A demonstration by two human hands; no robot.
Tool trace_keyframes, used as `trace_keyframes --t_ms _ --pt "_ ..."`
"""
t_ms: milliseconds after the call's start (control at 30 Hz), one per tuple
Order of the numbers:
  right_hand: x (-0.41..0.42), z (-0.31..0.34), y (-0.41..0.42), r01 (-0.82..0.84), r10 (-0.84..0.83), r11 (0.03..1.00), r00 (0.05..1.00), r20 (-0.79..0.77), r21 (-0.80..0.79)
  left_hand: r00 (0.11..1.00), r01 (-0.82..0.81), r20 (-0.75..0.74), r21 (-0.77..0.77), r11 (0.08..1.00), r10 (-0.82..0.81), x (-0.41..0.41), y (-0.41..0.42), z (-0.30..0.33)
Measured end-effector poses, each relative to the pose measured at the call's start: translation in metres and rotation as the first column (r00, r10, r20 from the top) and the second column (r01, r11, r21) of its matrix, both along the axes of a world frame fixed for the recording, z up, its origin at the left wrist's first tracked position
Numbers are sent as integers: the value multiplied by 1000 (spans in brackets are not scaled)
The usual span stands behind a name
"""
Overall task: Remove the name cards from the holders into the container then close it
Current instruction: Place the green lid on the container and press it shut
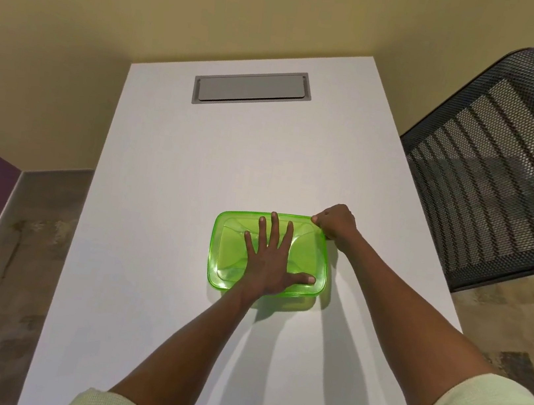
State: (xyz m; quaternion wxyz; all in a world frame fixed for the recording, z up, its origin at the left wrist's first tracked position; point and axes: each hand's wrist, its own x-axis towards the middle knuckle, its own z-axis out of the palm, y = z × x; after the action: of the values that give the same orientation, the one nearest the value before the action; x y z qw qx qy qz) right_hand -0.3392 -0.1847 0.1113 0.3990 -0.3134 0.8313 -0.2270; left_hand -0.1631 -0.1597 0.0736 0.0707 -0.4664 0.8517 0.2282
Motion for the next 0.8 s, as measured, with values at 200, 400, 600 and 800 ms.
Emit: trace_keyframes --t_ms 200,400,600,800 --pt "12 9 1 -114 113 994 987 -113 -1 992 -49 -121 -40 998 44 16 3 10" --pt "41 21 -14 -281 241 950 938 -248 -139 828 -452 -415 -93 887 378 48 -18 28" --pt "83 31 -42 -507 454 849 844 -285 -149 546 -754 -451 104 648 706 74 -50 36" --pt "119 25 -70 -676 657 736 727 -201 -40 321 -800 -316 414 434 893 75 -63 22"
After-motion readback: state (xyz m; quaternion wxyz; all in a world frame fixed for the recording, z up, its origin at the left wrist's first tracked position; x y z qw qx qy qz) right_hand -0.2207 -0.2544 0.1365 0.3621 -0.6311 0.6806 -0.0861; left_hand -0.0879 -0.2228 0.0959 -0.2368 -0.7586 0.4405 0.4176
